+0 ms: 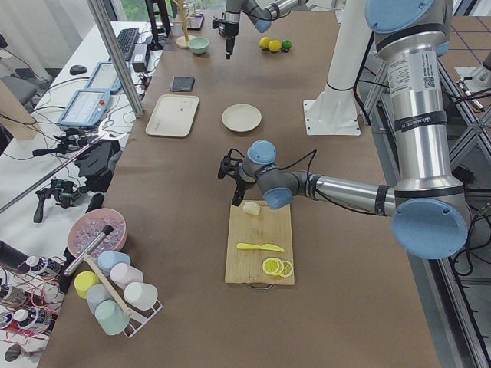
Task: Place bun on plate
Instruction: 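Lower the left gripper onto the pale bun on the cutting board and grasp it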
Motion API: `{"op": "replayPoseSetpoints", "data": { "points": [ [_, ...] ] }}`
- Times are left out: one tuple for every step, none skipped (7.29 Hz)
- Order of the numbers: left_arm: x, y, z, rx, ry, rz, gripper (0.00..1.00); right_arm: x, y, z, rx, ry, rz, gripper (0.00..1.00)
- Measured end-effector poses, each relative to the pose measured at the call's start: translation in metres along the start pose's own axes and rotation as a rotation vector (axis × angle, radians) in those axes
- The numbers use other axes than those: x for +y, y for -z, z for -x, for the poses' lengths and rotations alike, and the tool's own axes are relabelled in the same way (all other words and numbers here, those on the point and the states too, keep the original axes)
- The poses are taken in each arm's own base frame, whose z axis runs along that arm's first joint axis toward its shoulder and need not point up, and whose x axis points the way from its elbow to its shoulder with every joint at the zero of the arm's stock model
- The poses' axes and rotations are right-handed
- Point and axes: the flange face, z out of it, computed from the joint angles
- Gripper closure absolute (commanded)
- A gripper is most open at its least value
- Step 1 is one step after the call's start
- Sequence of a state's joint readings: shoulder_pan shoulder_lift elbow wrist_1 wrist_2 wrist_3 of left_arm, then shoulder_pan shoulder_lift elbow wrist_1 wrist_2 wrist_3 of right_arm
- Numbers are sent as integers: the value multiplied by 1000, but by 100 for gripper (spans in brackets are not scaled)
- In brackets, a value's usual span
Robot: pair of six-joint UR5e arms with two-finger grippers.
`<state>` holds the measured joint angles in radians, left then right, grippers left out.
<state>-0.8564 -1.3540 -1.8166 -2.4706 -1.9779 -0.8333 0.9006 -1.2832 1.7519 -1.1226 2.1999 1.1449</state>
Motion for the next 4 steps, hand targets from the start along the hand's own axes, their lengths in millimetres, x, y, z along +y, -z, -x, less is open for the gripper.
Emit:
{"op": "replayPoseSetpoints", "data": {
  "points": [
    [15,-5,7,-6,-12,5,2,0,-1,-1,2,0,-2,0],
    [26,-10,17,-11,-17,9,2,-1,-1,-1,1,1,-3,0],
    [32,-13,23,-13,-20,10,2,-1,-1,0,1,1,-4,0],
    [36,-16,26,-13,-23,15,3,-1,-1,-1,1,0,-5,0]
  ]
}}
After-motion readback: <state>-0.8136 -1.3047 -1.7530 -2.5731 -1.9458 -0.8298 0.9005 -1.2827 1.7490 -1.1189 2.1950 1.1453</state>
